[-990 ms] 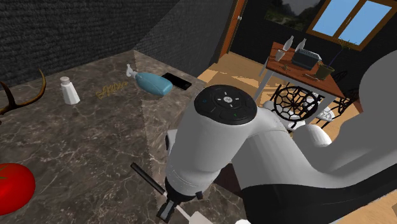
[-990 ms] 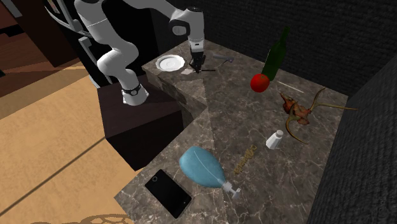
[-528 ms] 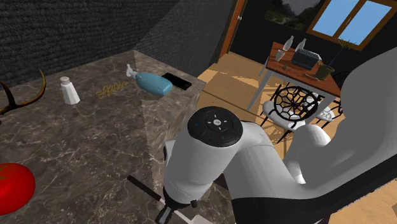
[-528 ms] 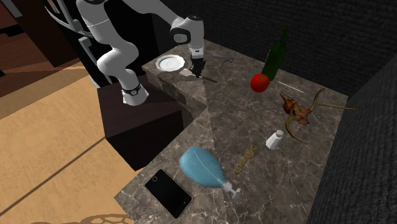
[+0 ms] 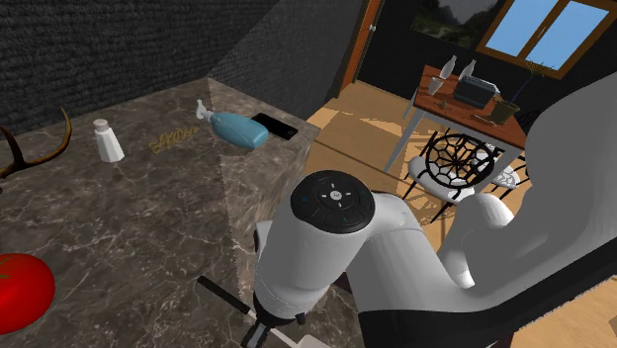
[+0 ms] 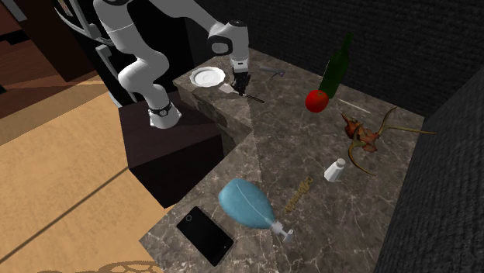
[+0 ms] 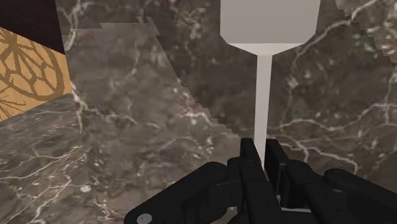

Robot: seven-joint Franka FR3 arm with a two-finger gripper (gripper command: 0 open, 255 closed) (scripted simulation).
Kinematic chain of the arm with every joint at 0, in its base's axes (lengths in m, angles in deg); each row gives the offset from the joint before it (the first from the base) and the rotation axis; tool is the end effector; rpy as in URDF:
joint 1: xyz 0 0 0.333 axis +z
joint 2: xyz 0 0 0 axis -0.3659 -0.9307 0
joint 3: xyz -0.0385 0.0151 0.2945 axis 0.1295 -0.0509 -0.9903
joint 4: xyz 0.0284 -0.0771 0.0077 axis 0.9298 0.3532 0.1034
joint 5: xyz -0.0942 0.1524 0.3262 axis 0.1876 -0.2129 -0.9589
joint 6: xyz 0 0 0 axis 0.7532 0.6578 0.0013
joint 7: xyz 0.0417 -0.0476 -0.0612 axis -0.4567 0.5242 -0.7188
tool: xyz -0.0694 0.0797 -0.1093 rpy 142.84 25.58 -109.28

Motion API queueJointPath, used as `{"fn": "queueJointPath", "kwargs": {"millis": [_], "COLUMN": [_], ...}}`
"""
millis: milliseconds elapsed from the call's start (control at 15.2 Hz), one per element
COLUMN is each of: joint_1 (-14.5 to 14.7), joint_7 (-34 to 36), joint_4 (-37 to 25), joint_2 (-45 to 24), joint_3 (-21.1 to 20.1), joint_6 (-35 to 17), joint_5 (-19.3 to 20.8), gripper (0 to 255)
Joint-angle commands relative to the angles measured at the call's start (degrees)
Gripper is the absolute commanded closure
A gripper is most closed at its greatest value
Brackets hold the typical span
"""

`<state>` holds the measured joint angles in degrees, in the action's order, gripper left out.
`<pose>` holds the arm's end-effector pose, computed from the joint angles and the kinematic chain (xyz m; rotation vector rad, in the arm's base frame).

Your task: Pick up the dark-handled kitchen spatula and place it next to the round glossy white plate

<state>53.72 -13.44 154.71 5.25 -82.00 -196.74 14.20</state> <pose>0.1808 0.3996 0.3020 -3.0664 -0.6110 -0.1013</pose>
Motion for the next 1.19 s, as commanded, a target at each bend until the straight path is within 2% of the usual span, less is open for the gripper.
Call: {"fn": "queueJointPath", "kwargs": {"millis": [0, 330, 594, 1122], "joint_1": [0.00, 0.00, 1.14, 1.17], "joint_7": [0.00, 0.00, -2.04, -2.03], "joint_4": [0.00, 0.00, -3.25, -3.25], "joint_2": [0.00, 0.00, 5.61, 5.61], "joint_3": [0.00, 0.00, 1.86, 1.89], "joint_6": [0.00, 0.00, 8.42, 8.42], "joint_5": [0.00, 0.00, -2.44, -2.43], "gripper": [0, 0, 0, 0]}}
